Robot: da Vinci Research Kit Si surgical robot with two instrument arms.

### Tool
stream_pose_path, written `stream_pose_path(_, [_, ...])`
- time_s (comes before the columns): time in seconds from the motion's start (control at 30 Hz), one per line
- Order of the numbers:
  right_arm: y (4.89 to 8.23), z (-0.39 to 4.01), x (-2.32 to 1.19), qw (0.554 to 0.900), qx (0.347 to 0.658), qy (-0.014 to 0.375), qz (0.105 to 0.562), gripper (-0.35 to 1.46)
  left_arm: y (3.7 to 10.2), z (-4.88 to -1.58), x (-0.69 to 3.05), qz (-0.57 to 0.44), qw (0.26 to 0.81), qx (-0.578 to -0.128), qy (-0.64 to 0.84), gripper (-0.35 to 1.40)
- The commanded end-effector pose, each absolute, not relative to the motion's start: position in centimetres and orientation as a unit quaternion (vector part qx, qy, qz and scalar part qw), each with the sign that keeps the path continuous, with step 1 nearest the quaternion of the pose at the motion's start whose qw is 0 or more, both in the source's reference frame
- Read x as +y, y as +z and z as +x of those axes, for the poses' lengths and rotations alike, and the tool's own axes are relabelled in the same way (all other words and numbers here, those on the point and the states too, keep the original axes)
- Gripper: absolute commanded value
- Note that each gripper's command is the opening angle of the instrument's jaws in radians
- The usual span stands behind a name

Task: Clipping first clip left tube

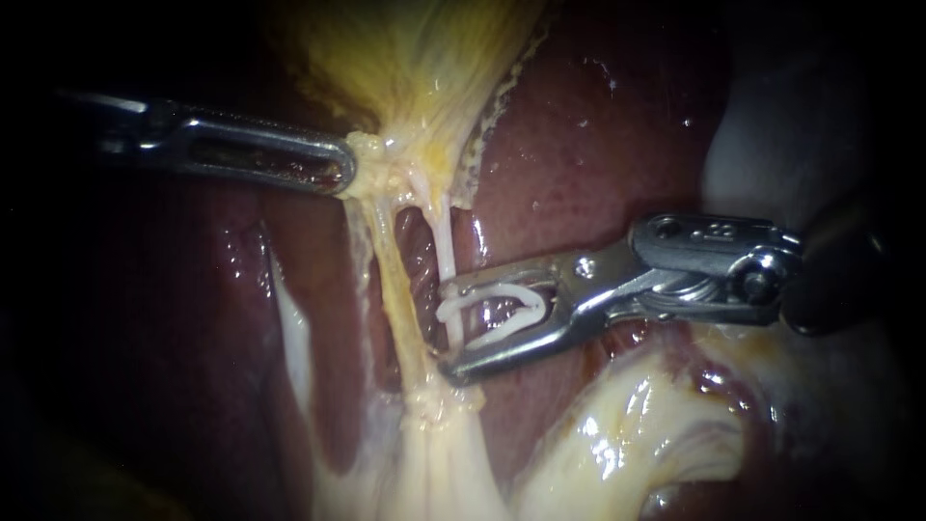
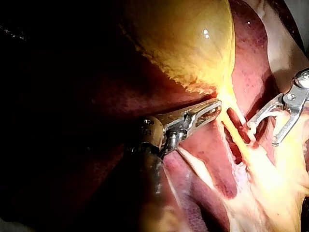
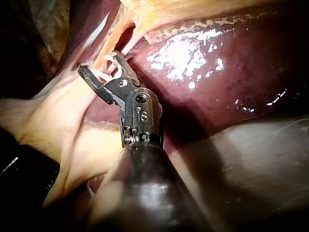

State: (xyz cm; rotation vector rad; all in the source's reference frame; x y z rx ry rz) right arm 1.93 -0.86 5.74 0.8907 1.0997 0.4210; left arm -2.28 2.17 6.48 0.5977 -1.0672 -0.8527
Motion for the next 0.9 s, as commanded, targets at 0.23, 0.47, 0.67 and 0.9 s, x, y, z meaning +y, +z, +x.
stream_pose_path(0.23, [5.99, 1.95, -0.85, 0.740, 0.497, 0.199, 0.407, 0.46, 6.48, -2.28, 2.16, 0.271, 0.735, -0.485, -0.388, -0.35])
stream_pose_path(0.47, [6.14, 2.01, -0.86, 0.741, 0.495, 0.203, 0.406, 0.47, 6.49, -2.28, 2.16, 0.271, 0.735, -0.485, -0.388, -0.35])
stream_pose_path(0.67, [6.11, 1.98, -0.86, 0.740, 0.495, 0.202, 0.407, 0.47, 6.49, -2.28, 2.16, 0.271, 0.735, -0.485, -0.388, -0.35])
stream_pose_path(0.9, [5.92, 1.82, -0.82, 0.737, 0.495, 0.201, 0.414, 0.47, 6.48, -2.27, 2.16, 0.272, 0.735, -0.485, -0.388, -0.35])
